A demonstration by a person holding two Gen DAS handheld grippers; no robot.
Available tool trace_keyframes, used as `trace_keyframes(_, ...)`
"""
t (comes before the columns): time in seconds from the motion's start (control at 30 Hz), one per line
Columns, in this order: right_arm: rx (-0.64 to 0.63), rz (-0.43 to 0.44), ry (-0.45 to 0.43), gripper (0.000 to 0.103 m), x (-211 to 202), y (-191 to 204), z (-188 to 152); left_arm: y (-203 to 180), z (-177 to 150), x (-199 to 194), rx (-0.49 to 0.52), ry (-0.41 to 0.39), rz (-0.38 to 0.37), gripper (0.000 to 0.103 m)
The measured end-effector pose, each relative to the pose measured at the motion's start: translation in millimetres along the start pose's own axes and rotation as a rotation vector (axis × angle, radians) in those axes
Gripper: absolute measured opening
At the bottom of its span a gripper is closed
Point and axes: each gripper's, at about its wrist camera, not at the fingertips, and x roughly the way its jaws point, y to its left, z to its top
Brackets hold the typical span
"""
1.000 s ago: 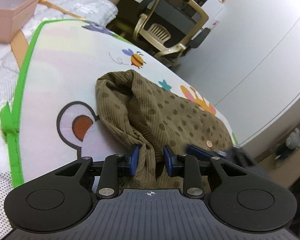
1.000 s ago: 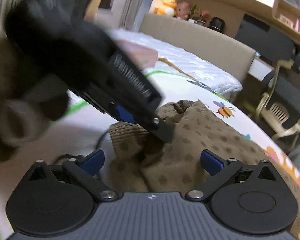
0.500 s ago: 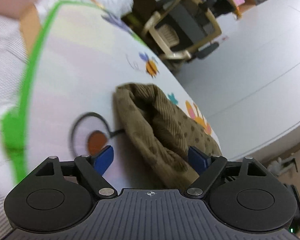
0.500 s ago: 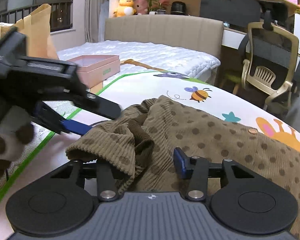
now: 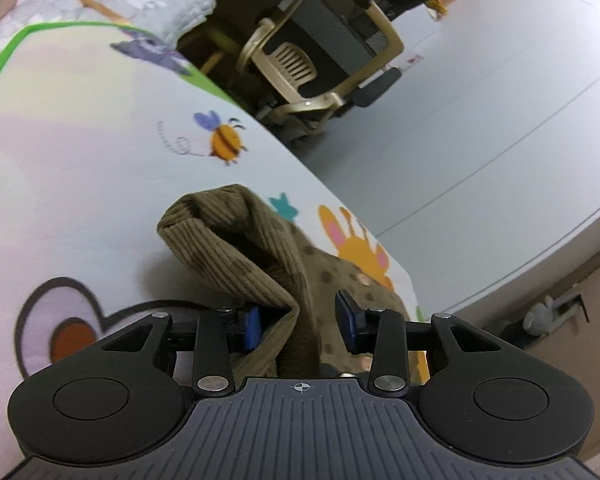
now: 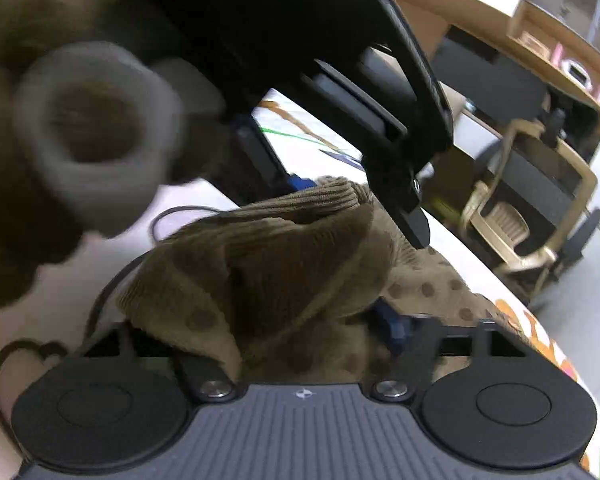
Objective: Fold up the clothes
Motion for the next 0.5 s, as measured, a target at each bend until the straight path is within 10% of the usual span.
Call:
trace_keyframes(0.27, 0.410, -0.062, -0.170, 0.037, -92, -119, -25, -128, 0, 46, 0.221, 0.058, -0.163, 0.043)
trace_keyframes(0.5, 0.704, -0.164, 0.005, 0.044, -112, -209, -116, -212, -25, 117, 0.333, 0.171, -0.263, 0.062)
